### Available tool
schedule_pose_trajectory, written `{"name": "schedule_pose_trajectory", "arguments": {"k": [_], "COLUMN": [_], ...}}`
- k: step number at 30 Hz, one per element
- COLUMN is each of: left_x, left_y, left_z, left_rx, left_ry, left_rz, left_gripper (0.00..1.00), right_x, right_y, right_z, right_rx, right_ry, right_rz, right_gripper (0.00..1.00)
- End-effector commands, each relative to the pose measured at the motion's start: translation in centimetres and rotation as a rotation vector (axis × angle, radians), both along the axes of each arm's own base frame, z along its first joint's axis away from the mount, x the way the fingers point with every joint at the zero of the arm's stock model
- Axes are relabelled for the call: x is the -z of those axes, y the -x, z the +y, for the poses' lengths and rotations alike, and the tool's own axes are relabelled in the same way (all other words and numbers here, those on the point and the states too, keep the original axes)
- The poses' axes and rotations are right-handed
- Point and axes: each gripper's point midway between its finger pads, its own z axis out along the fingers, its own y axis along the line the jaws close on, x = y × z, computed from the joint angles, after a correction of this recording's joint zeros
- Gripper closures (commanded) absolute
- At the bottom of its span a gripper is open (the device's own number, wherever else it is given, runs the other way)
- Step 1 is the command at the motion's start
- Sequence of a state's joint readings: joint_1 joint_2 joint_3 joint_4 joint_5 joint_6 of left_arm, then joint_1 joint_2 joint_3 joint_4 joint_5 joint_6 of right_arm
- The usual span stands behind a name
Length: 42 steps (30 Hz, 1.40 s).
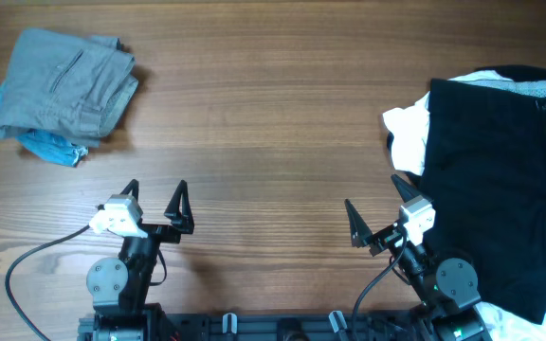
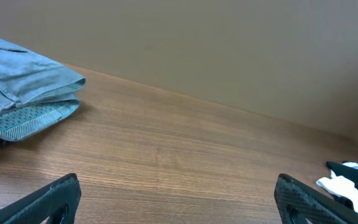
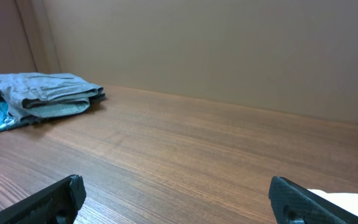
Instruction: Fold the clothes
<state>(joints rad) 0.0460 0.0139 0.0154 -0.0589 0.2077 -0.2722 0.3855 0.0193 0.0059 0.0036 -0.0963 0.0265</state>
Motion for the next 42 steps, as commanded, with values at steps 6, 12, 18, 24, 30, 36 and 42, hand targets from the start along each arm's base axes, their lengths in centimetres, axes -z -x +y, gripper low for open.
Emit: {"name": "schedule_pose_trajectory", "arguments": {"k": [6, 12, 18, 24, 30, 36, 42], "left_x": [0.22, 0.22, 0.22, 0.22, 0.22, 0.13, 0.26], "left_y": [0.03, 0.03, 0.03, 0.03, 0.03, -0.05, -0.04], "left_z": [-0.35, -0.35, -0.35, -0.35, -0.35, 0.13, 0.13], "left_rx": [0.018, 0.018, 0.018, 0.018, 0.018, -0.009, -0.009], "left_ry": [0.006, 0.006, 0.006, 0.006, 0.006, -0.003, -0.003], "left_rz": [-0.001, -0.001, -0.001, -0.001, -0.001, -0.006, 0.000], "left_gripper": [0.00, 0.00, 0.00, 0.00, 0.00, 0.00, 0.00], "right_x": [-0.27, -0.27, -0.27, -0.27, -0.27, -0.27, -0.27], "right_y": [0.19, 0.19, 0.19, 0.19, 0.19, 0.19, 0.19], "right_z": [0.25, 0.25, 0.25, 0.25, 0.25, 0.24, 0.25], "right_rx": [-0.016, -0.016, -0.016, -0.016, -0.016, -0.015, -0.016], "right_ry": [-0.018, -0.018, -0.018, -0.018, -0.017, -0.017, -0.018], "right_rz": [-0.005, -0.005, -0.005, -0.005, -0.005, -0.005, -0.005], "right_gripper": [0.00, 0.00, 0.00, 0.00, 0.00, 0.00, 0.00]}}
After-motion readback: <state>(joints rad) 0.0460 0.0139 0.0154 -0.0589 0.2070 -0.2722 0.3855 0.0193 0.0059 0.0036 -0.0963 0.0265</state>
